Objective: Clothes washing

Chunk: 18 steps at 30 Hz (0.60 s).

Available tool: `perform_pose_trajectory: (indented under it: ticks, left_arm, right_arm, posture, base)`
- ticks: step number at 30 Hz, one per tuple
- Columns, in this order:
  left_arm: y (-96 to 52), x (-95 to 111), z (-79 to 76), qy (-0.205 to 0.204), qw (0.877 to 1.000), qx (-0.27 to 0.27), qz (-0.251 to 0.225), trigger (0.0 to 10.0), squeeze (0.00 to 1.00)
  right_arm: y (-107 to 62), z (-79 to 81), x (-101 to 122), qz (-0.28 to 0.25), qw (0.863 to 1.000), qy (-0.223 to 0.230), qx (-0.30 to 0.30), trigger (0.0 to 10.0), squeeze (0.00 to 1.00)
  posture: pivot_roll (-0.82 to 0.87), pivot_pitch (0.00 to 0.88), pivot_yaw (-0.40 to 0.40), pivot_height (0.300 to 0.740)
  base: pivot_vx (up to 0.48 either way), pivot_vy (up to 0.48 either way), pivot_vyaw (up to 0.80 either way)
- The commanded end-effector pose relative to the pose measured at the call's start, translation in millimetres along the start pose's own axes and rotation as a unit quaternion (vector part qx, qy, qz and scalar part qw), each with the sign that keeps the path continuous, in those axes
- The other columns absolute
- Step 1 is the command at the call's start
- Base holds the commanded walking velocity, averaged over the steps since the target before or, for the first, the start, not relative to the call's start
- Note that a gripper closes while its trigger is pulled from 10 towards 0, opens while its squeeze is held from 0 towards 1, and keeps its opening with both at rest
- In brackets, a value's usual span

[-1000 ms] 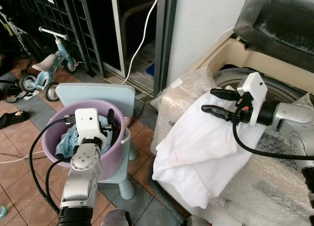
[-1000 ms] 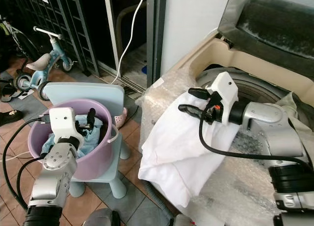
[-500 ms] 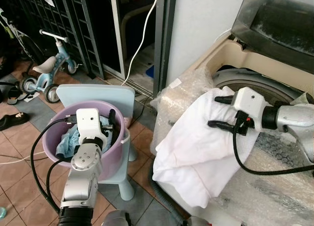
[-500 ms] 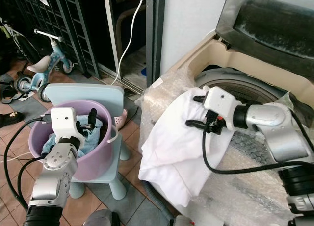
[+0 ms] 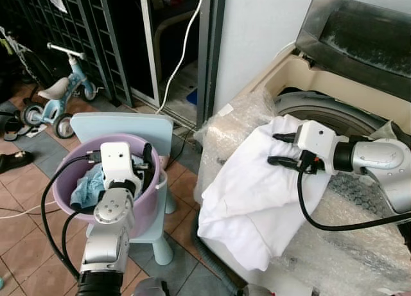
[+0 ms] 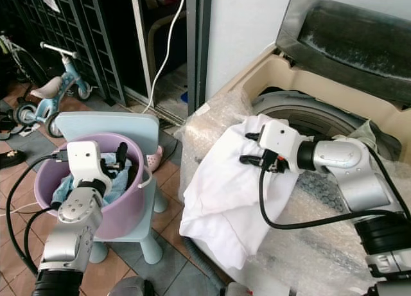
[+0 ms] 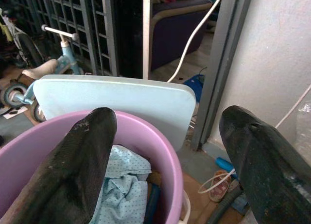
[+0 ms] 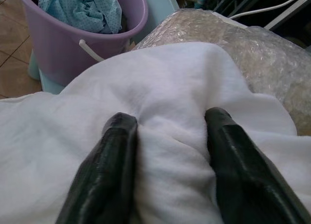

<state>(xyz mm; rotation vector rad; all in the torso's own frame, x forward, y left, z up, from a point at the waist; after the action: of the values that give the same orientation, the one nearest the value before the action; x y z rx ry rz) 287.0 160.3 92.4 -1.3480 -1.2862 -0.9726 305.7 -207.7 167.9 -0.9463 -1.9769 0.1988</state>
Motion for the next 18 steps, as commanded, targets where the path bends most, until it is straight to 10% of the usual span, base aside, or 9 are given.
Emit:
perform_pose_trajectory:
  ticks: [1,18]
  left_arm:
    - [0.4,0.9,-0.1,-0.003,1.0,0.004,0.001,10.0,0.0]
    - [1.2,1.0,0.5,-0.005,1.0,0.009,0.0,10.0,0.0]
  right_arm:
    - [2.8,8.1,-15.4,0.031,0.999,0.027,0.013,0.0,0.0]
    - [3.3,-32.8,-28.4,0.046,0.987,0.081,-0.134,0.0,0.0]
  posture:
    - [-0.05,0.0,-0.001,0.74]
    - [-0.05,0.0,-0.005,0.74]
  base:
    - [0.0,0.0,0.0]
    - [0.0,0.0,0.0]
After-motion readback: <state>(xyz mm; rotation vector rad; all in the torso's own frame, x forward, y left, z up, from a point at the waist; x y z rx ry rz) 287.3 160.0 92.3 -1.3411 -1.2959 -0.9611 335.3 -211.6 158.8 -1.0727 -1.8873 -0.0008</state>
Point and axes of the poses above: a point about 5 cm out from each wrist's last joint towards the gripper, its own y axis pointing out of the wrist towards the gripper, its own x axis along the axis of the wrist's last joint, z = x × y, the point moved 1 cm from there along y, pointing out of the wrist towards the gripper, and after that the axes turned 10 degrees about -y, right-handed, at the moved point
